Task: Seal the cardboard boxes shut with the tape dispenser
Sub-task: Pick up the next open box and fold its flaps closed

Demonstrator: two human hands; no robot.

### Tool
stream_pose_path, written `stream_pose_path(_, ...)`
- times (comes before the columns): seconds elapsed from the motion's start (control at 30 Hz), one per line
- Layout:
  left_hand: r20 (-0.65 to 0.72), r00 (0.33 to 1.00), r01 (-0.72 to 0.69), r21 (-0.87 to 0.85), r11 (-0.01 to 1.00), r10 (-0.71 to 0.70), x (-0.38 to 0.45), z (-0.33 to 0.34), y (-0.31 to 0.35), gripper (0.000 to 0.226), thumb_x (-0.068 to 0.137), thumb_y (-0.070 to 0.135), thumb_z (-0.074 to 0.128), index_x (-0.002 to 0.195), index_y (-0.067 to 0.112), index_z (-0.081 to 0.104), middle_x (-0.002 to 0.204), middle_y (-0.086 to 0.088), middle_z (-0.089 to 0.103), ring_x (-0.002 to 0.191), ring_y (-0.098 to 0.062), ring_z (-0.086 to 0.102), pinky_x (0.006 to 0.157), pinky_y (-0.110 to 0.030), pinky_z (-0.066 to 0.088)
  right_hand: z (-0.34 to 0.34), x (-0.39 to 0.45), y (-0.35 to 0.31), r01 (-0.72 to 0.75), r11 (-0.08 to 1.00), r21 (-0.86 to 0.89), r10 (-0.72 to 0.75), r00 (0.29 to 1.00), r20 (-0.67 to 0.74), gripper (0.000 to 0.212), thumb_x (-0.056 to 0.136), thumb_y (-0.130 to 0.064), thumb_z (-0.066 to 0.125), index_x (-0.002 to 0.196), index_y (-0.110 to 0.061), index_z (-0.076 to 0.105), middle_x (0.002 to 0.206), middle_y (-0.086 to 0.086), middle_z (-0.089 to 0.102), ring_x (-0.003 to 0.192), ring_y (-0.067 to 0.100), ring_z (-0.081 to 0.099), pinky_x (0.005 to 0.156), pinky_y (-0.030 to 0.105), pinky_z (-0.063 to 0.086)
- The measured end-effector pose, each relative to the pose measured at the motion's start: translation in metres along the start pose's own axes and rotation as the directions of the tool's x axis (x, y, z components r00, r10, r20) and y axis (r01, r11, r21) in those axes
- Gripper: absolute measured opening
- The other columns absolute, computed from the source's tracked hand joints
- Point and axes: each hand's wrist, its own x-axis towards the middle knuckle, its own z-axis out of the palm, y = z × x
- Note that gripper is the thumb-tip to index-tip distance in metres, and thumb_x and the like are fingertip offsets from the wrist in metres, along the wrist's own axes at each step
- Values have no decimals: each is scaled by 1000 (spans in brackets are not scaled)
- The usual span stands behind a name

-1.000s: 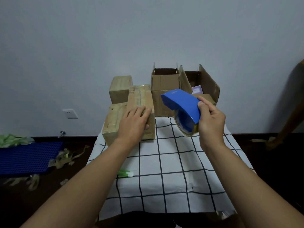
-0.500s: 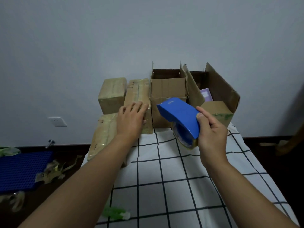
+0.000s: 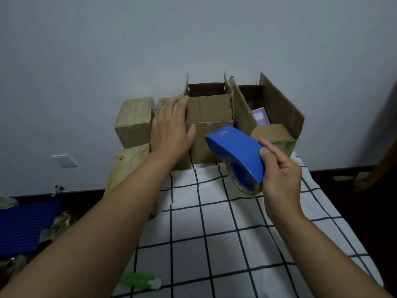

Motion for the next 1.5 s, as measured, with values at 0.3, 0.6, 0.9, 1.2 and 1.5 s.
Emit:
stream_pose_path(0.3, 194, 976, 113, -82, 990, -96, 50, -2, 38, 24, 97, 29, 55, 119, 20, 56, 129, -3, 55, 127, -27, 35, 102, -41, 34, -26, 2, -7, 17, 1000, 0, -17, 998, -56, 22, 99, -28, 59, 102, -46, 71, 105, -21, 71, 101, -4, 64, 73, 13, 54)
stream_pose_path(0.6, 185, 982, 45, -107, 993, -25, -2, -50, 60, 17, 98, 25, 52, 112, 18, 57, 125, -5, 51, 122, -27, 34, 93, -30, 29, -52, -20, -52, 78, 995, 64, -71, 993, -96, 28, 96, -31, 60, 90, -54, 74, 104, -16, 72, 98, -1, 66, 68, 13, 53)
stream_pose_path(0.9, 128, 990, -51, -103, 993, 64, -103, -131, 104, 19, 97, 31, 53, 114, 23, 58, 121, -2, 57, 115, -23, 36, 94, -37, 38, -93, -78, -121, 169, 971, 167, -147, 979, -138, 20, 94, -23, 60, 93, -36, 75, 95, -23, 74, 93, -4, 68, 70, 9, 51)
stream_pose_path(1.2, 100, 985, -138, -44, 990, 141, -195, -188, 130, 19, 97, 35, 54, 112, 26, 60, 114, 5, 62, 109, -21, 40, 88, -38, 44, -120, -115, -184, 226, 921, 316, -181, 969, -166, 19, 89, -18, 61, 91, -26, 78, 99, -6, 77, 98, 11, 71, 78, 19, 53)
stream_pose_path(1.5, 103, 971, -217, -4, 976, 216, -217, -195, 125, 27, 96, 39, 55, 120, 31, 65, 107, 7, 63, 103, -23, 43, 83, -40, 43, -83, -117, -185, 149, 943, 297, -137, 989, -60, 24, 96, -15, 59, 91, -31, 76, 103, -7, 76, 101, 11, 70, 84, 24, 57)
